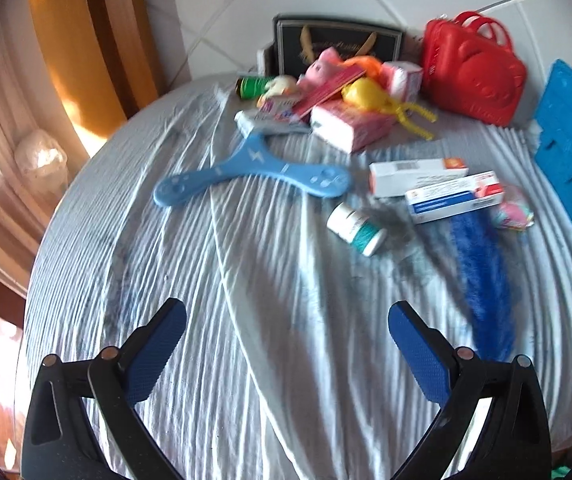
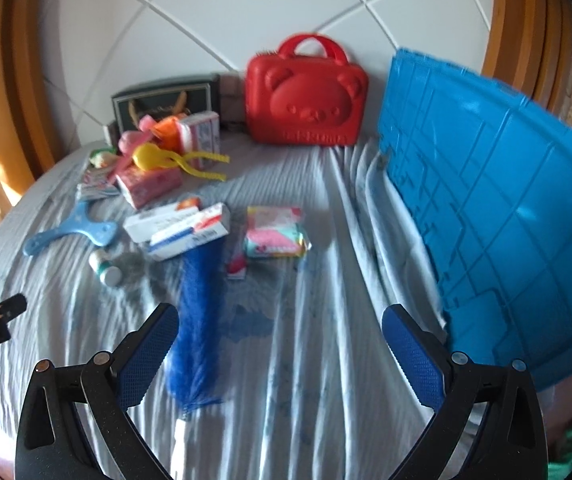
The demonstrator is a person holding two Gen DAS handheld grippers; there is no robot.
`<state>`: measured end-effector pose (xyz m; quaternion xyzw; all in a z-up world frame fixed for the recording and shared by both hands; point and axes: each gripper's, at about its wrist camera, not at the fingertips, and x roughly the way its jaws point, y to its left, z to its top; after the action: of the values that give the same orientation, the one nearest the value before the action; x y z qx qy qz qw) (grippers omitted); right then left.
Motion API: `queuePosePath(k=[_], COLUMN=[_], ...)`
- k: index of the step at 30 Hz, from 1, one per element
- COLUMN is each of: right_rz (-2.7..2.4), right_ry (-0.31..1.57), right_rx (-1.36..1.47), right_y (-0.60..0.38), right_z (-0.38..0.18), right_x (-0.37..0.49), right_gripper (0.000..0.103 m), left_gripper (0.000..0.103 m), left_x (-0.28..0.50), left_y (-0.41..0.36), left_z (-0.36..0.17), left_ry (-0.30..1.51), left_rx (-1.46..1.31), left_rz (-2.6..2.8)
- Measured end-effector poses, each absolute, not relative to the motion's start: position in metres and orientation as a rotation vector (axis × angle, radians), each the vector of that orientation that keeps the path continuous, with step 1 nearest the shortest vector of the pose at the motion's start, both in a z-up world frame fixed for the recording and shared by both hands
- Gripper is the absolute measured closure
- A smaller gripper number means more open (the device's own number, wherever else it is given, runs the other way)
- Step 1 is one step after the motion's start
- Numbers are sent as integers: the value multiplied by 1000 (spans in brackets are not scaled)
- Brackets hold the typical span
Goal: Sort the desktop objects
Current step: 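Move both tools toward the pill bottle and medicine boxes on the bed, then grasp the white pill bottle with left tool while right tool grasps a white medicine box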
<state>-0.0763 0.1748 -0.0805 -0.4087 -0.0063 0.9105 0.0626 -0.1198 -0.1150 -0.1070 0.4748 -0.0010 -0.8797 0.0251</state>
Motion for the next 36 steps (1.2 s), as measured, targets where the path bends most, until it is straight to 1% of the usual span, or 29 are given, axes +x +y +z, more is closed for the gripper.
queuePosePath(k=[5,10,12,13,14,18,20,22,23,24,29,31,33,34,35,36], right_rz=[2719,2672,2668,2666,2664,2693,2720,2765,2777,2791,2795,2790,2782,2776,2771,2770], right_ry=[-20,-16,-4,3,23,110,138,198,210,226,284,292,297,302,312,316], right_rx=[-1317,-1424,-1467,-1483,-1522,-1595,-1616,-1647,-1654,-1669,-1700,-1707,-1720,-1726,-1736,-1741], right_y=[181,189,191,191,192,189,184,178,175,172,163,163,164,165,165,166], right_z=[-99,-121,-130,-134,-140,-152,-154,-155,-155,-157,-165,-168,-171,-173,-175,-176], right_x=[-110,-145,-158,-164,-173,-201,-215,-231,-237,-244,-266,-268,-271,-272,-274,-274], right_gripper=[0,0,0,0,0,0,0,8,19,24,23,22,18,18,17,17], left_gripper=[2,3,4,14,28,41,59,67,68,68,68,68,68,65,56,49], left_x=[-155,-200,-214,-220,-227,-242,-246,-251,-252,-254,-256,-253,-251,-251,-254,-260], left_y=[-101,-67,-61,-59,-56,-53,-55,-58,-59,-59,-72,-77,-80,-80,-80,-79], left_z=[-132,-151,-162,-168,-175,-192,-196,-202,-201,-201,-188,-178,-165,-161,-157,-158], left_ry=[75,8,20,22,22,40,39,52,40,37,188,230,220,213,217,217], left_rx=[1560,1579,1604,1635,1681,1768,1778,1792,1768,1771,1841,1838,1798,1775,1749,1733], left_rz=[-2702,-2706,-2681,-2664,-2651,-2619,-2611,-2603,-2617,-2616,-2608,-2614,-2624,-2626,-2630,-2631])
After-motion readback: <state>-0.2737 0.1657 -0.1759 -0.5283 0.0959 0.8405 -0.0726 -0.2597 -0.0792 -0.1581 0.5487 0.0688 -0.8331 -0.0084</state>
